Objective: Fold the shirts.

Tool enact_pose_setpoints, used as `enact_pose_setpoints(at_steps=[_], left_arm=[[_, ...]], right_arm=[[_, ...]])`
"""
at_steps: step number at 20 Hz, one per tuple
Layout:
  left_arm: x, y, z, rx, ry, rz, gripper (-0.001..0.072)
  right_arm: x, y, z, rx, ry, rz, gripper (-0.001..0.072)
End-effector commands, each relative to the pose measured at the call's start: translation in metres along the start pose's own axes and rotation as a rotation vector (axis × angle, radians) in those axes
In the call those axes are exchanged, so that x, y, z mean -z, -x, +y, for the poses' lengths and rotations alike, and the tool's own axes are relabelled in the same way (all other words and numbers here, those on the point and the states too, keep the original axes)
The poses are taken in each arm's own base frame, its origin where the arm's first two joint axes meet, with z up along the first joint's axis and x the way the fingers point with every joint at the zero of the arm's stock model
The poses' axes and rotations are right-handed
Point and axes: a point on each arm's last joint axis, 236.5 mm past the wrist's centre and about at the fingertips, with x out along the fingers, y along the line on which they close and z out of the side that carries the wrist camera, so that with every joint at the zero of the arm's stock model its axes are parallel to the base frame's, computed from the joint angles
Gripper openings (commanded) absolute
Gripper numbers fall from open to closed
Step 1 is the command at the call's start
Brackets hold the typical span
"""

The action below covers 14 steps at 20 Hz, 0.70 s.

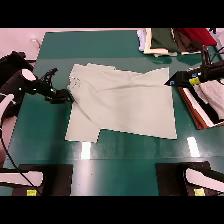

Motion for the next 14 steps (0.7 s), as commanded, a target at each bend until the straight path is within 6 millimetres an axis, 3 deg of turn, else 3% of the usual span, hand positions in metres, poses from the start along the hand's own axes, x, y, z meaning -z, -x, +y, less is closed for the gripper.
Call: enact_pose_setpoints(at_steps=[1,4,7,8,9,10,12,14], left_arm=[[0.003,-0.021,-0.008,0.046,-0.003,0.008,0.0535],[0.014,-0.035,-0.021,0.039,-0.08,0.052,0.0535],[0.023,-0.036,-0.02,0.022,-0.106,0.091,0.0534],[0.027,-0.035,-0.021,0.024,-0.107,0.107,0.0481],[0.03,-0.034,-0.021,0.026,-0.108,0.123,0.0202],[0.031,-0.033,-0.022,0.026,-0.108,0.123,0.0032],[0.027,-0.024,-0.026,0.025,-0.121,0.1,0.0022],[0.02,-0.001,-0.028,-0.012,-0.157,0.047,0.0022]], right_arm=[[0.005,-0.006,0.011,-0.009,0.022,0.0,0.0344],[0.006,-0.007,0.013,-0.013,0.026,0.005,0.0344],[0.009,-0.005,0.011,-0.015,0.018,0.02,0.0345],[0.01,-0.003,0.008,-0.013,0.01,0.022,0.0345],[0.01,-0.001,0.005,-0.01,0.003,0.02,0.0344],[0.009,0.0,0.002,-0.007,-0.004,0.015,0.0344],[0.013,0.006,-0.007,0.0,-0.03,0.023,0.0344],[0.026,0.014,-0.022,0.008,-0.075,0.06,0.0344]])
